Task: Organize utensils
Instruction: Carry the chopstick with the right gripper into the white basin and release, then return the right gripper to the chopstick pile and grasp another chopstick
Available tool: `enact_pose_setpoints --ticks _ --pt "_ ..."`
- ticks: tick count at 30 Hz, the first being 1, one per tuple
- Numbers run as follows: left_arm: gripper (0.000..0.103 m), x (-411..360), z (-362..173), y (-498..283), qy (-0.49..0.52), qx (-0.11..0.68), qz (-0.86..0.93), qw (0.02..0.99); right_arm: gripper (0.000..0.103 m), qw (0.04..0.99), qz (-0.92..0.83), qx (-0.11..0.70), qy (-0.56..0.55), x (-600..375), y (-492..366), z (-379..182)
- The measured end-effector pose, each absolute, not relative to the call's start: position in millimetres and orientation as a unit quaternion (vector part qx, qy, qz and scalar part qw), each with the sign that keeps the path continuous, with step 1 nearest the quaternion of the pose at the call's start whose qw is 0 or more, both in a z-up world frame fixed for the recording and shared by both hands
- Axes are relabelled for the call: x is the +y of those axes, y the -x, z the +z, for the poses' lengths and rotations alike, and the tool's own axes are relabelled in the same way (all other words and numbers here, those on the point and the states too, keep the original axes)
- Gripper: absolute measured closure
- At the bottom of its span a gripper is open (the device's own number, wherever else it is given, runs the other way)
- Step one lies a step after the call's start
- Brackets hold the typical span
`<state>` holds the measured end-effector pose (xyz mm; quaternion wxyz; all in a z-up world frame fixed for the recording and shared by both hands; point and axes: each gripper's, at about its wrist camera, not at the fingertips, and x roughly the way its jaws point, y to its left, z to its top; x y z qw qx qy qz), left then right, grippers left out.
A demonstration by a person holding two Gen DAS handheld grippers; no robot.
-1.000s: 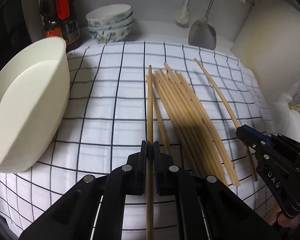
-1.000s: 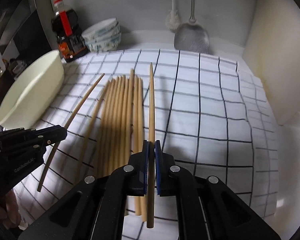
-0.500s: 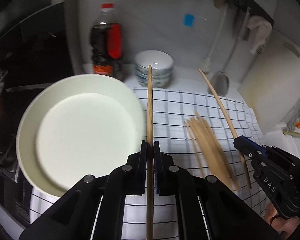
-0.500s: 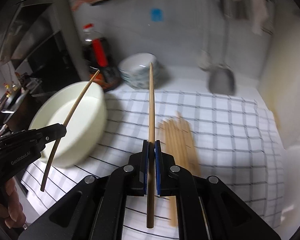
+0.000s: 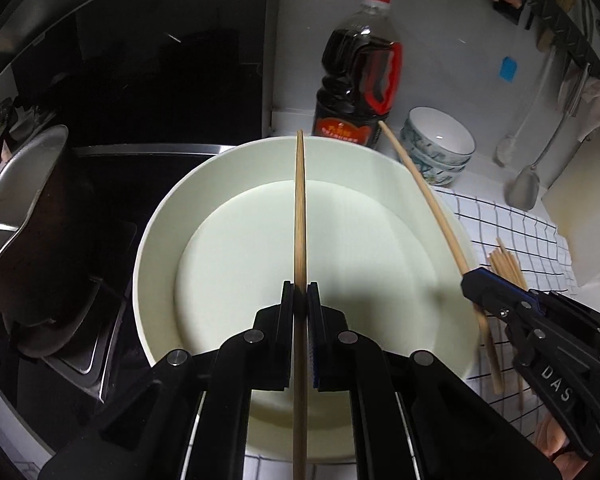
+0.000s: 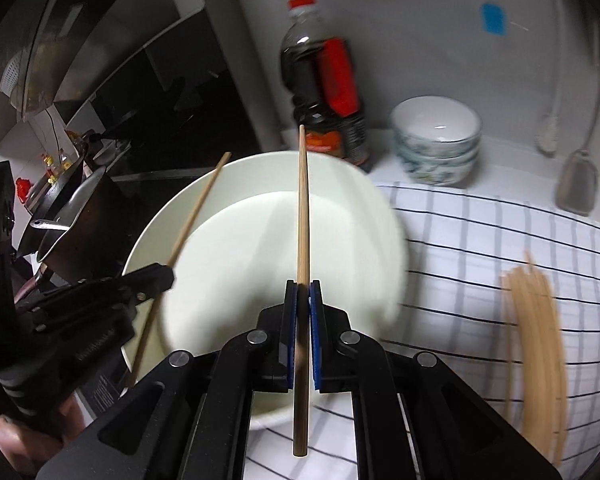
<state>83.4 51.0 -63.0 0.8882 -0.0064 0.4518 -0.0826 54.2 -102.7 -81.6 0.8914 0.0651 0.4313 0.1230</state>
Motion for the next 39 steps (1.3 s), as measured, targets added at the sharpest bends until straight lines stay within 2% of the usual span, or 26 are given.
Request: enact_pose_setpoints --ticks 14,23,24,26,27,28,29,33,35,39 --pt "0.096 69.2 -106.6 -126.5 0.003 0.497 -0.106 0.861 0.097 0.847 0.077 0.519 -0.082 -60.8 -100.0 -130.9" --pt "0.095 66.2 -119.7 -131.7 -0.003 0.516 -0.111 0.849 0.097 0.838 0.066 0.537 -0.079 -54.4 -108.4 -140.9" --pt "0.092 66.6 -120.6 -132.0 -0.004 0.518 -0.109 0.848 0.097 0.838 0.065 0.537 -0.079 -54.6 -109.3 -141.3" --pt "0.071 66.7 -120.5 -132.9 -0.007 0.519 -0.102 0.849 0.093 0.839 0.065 0.535 -0.078 -55.9 -109.6 -140.2" --pt "0.064 67.9 -117.9 -131.0 -0.009 0.512 -0.095 0.853 0.088 0.840 0.065 0.533 -0.076 -55.2 -109.8 -139.3" --pt "0.052 69.3 -114.9 -128.9 -0.011 0.506 -0.090 0.858 0.087 0.842 0.065 0.530 -0.074 -55.3 -109.6 -137.5" --pt "0.046 70.7 -111.5 -126.8 -0.012 0.501 -0.085 0.861 0.086 0.845 0.063 0.527 -0.070 -55.5 -109.6 -135.0" --pt "0.044 77.1 -99.3 -120.8 -0.009 0.490 -0.073 0.869 0.078 0.854 0.057 0.515 -0.057 -60.3 -103.2 -126.8" --pt "0.035 79.5 -93.2 -116.5 -0.008 0.483 -0.068 0.873 0.073 0.860 0.055 0.505 -0.046 -60.6 -98.0 -121.0" --pt "0.025 82.2 -82.0 -105.2 -0.011 0.477 -0.058 0.877 0.063 0.867 0.053 0.494 -0.032 -65.8 -84.1 -112.2"
